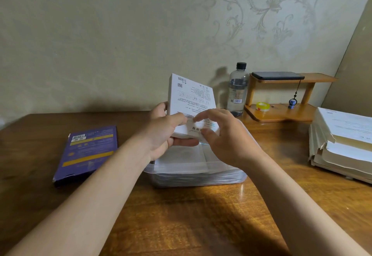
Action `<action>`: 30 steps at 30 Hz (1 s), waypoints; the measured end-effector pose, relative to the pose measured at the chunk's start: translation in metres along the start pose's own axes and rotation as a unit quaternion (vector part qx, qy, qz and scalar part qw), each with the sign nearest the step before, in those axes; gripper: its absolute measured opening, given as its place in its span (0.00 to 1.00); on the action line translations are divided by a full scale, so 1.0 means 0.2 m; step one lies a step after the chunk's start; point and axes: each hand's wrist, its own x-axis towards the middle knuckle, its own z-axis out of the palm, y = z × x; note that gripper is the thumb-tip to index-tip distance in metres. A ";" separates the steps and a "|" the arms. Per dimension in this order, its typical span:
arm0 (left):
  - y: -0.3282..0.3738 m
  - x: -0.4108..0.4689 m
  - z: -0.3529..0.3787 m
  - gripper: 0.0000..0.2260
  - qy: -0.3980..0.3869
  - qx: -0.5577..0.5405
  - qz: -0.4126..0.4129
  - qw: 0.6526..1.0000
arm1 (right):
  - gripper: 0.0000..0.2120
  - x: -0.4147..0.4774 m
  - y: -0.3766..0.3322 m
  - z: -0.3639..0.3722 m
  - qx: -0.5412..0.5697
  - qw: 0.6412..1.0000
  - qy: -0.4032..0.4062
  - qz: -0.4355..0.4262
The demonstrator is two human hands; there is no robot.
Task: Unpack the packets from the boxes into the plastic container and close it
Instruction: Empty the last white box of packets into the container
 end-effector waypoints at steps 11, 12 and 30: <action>0.00 -0.02 0.01 0.19 -0.005 0.008 0.006 1.000 | 0.14 -0.01 0.00 0.00 0.010 1.000 -0.007 0.020; 0.00 -0.02 0.01 0.19 -0.005 0.009 0.007 1.000 | 0.13 -0.01 -0.01 0.00 0.013 1.000 -0.006 0.018; 0.00 -0.01 0.01 0.19 0.004 0.000 0.012 1.000 | 0.14 -0.01 0.00 0.01 -0.022 0.999 0.020 -0.014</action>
